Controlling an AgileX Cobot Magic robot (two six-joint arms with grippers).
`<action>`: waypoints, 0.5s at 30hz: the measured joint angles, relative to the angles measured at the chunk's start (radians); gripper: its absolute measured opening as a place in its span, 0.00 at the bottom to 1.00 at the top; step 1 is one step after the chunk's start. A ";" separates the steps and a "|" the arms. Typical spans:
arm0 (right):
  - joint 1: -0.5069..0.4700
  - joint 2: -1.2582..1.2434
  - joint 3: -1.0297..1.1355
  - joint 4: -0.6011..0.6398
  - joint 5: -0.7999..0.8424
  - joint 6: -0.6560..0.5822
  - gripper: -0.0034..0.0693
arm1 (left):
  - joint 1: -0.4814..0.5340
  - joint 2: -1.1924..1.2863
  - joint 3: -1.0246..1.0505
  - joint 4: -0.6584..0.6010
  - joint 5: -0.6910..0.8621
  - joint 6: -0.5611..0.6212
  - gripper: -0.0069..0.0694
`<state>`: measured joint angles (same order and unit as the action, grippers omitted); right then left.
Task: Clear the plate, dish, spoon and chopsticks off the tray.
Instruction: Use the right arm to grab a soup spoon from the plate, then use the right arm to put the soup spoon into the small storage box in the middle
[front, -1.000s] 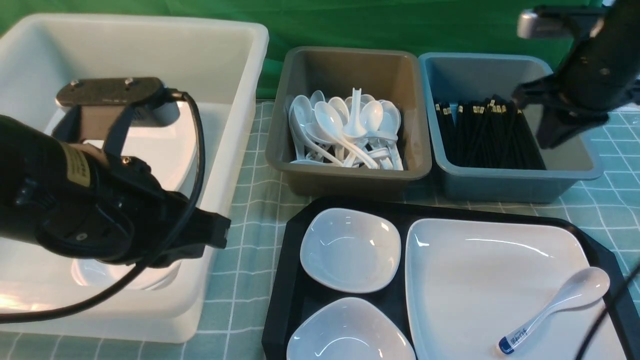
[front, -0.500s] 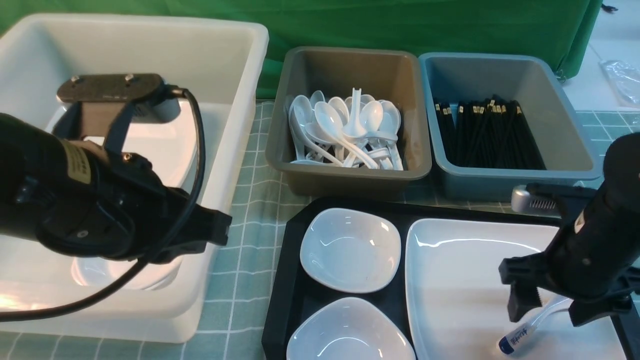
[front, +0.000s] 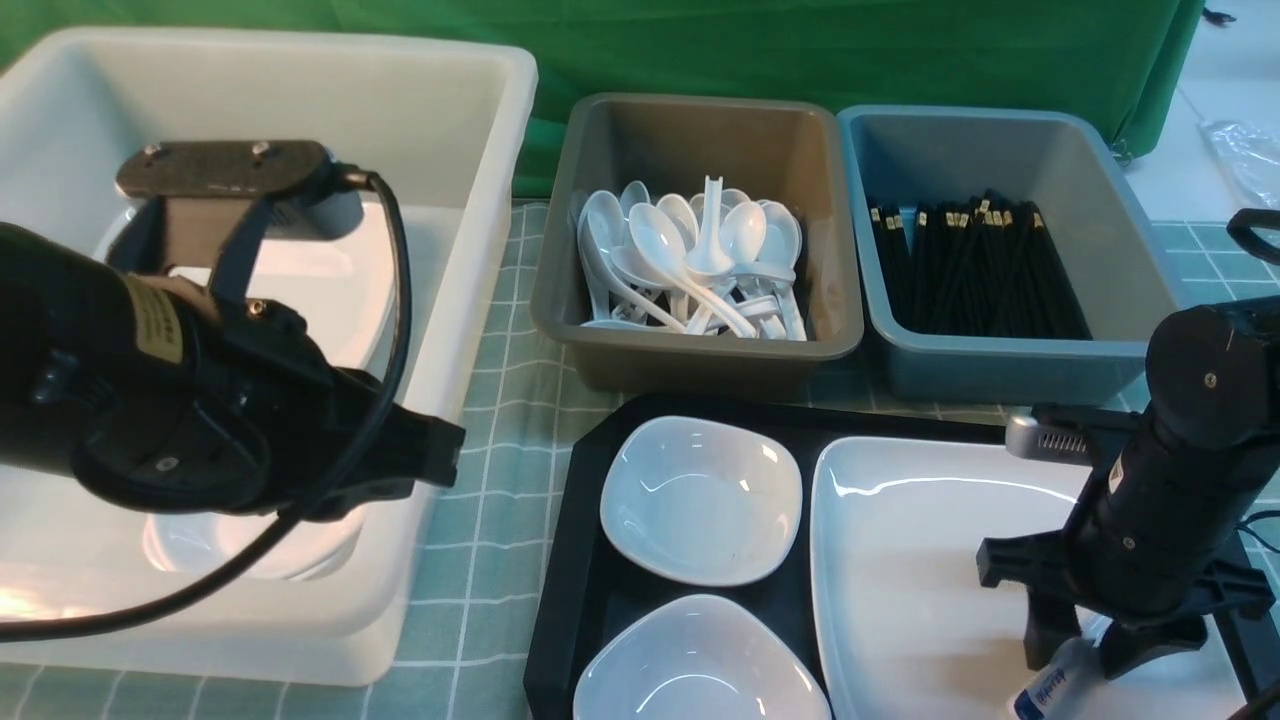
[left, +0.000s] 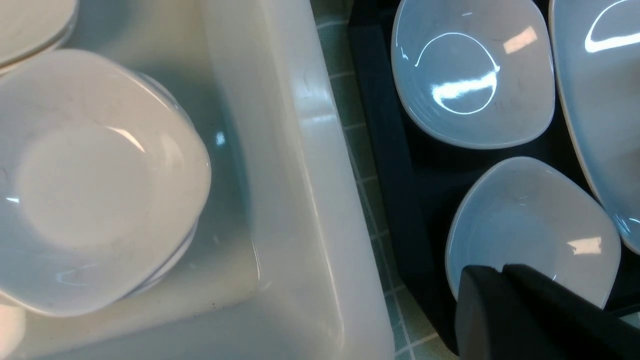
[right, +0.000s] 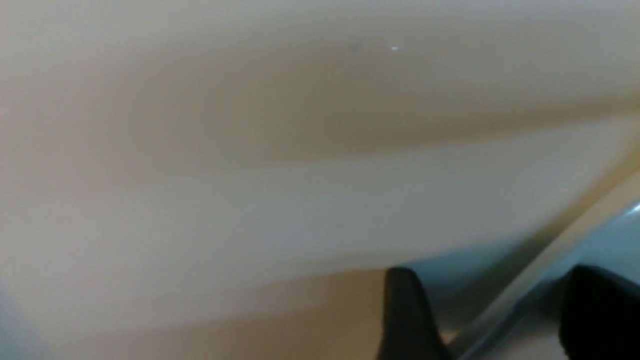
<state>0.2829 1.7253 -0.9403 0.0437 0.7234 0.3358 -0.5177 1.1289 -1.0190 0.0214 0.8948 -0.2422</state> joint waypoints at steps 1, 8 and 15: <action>0.004 0.000 0.000 -0.002 0.000 -0.001 0.36 | 0.000 0.000 0.000 0.000 0.000 0.000 0.10; 0.055 -0.003 -0.002 -0.003 -0.001 -0.019 0.14 | 0.000 0.000 0.000 0.000 0.000 0.000 0.10; 0.163 -0.136 -0.066 0.035 -0.057 -0.065 0.14 | 0.000 0.000 0.000 0.002 -0.001 0.001 0.10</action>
<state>0.4460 1.5888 -1.0068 0.0786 0.6667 0.2711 -0.5177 1.1289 -1.0190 0.0238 0.8936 -0.2414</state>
